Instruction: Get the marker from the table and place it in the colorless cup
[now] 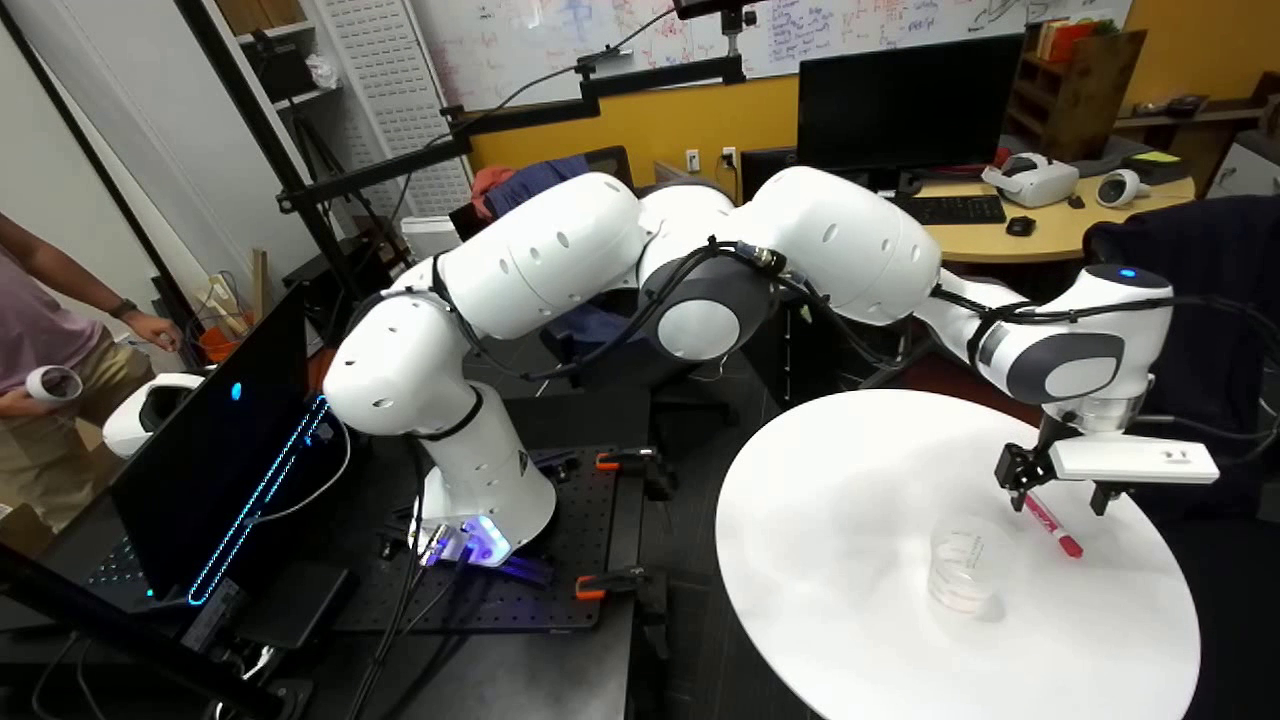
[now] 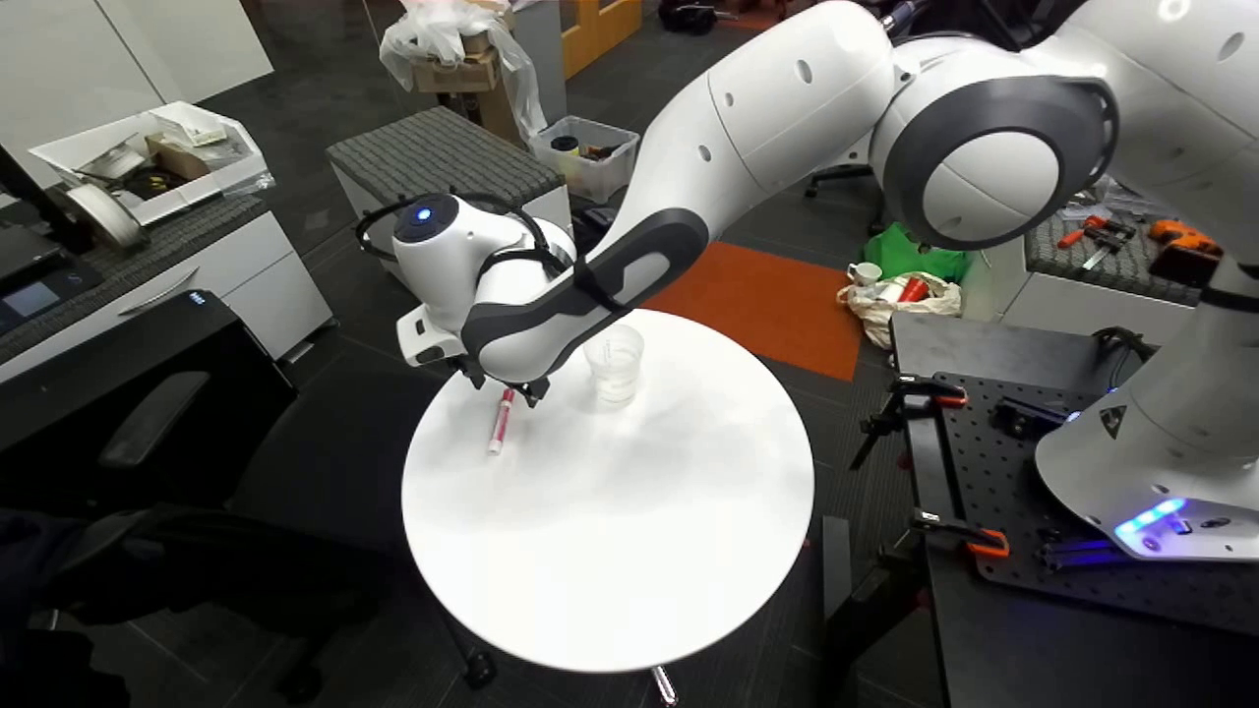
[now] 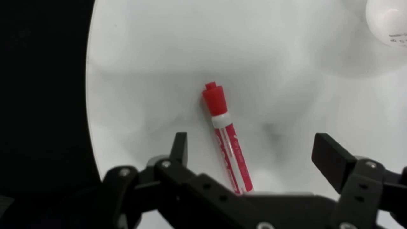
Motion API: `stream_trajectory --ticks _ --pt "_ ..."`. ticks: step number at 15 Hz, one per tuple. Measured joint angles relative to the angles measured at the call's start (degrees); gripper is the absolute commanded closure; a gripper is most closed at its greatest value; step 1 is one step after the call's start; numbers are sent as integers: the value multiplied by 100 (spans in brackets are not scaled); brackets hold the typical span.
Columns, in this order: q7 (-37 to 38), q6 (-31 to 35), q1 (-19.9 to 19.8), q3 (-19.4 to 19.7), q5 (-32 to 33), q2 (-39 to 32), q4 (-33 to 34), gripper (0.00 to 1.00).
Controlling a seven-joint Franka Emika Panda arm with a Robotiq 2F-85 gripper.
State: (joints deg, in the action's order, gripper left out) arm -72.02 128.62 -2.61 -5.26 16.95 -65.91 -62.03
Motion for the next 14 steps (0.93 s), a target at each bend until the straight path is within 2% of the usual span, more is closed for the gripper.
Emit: stream_trajectory --ticks 14 --pt "0 -391 134 17 -4 -676 901 0"
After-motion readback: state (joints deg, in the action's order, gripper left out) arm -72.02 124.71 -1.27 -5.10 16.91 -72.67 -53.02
